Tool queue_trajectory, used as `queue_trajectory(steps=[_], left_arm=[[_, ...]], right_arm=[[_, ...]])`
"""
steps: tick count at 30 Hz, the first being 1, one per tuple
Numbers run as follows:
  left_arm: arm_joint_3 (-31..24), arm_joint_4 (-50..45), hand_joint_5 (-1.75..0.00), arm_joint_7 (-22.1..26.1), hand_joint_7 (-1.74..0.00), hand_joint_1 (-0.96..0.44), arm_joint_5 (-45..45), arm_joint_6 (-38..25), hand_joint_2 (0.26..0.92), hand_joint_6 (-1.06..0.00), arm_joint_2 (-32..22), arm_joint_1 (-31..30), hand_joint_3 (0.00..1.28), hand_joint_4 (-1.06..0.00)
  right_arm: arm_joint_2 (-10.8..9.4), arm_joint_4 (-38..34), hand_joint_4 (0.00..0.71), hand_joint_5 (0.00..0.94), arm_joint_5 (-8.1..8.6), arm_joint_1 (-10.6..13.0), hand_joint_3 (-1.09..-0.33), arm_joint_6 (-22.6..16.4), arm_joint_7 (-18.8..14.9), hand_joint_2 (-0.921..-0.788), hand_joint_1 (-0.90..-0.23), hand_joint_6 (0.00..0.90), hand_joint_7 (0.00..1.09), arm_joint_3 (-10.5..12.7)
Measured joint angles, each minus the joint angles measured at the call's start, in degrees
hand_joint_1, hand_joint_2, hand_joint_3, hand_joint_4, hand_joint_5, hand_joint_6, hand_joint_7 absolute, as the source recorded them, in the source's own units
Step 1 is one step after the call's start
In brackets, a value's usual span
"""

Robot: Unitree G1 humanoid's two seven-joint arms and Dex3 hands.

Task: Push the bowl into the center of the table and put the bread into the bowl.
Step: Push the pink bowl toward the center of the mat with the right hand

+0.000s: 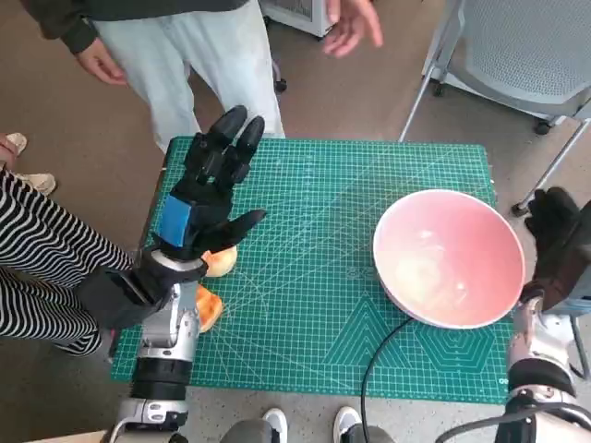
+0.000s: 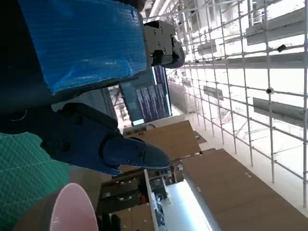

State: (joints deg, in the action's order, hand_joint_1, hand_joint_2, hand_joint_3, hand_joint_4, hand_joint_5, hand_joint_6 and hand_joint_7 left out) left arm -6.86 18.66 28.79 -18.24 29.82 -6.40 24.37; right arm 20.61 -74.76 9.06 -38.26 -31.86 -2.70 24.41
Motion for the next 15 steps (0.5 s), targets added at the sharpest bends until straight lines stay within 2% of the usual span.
queue_trajectory(steps=[6,15], left_arm=[[-0.1,-1.7,-0.02,0.0,-0.45,-0.56,0.0,-0.3,0.921,0.00,-0.4,-0.7,0.10,-0.18],[-0.2,-3.3,-0.02,-0.5,-0.46,-0.57,0.3,-0.5,0.921,0.00,-1.6,-1.4,0.10,-0.18]], right_arm=[[-1.3,-0.3,0.121,0.011,0.17,0.5,-0.812,1.6,-0.2,-0.921,-0.510,0.073,0.38,0.6],[-3.8,-0.4,0.128,0.009,0.12,0.5,-0.801,3.0,-0.1,-0.921,-0.520,0.106,0.36,0.7]])
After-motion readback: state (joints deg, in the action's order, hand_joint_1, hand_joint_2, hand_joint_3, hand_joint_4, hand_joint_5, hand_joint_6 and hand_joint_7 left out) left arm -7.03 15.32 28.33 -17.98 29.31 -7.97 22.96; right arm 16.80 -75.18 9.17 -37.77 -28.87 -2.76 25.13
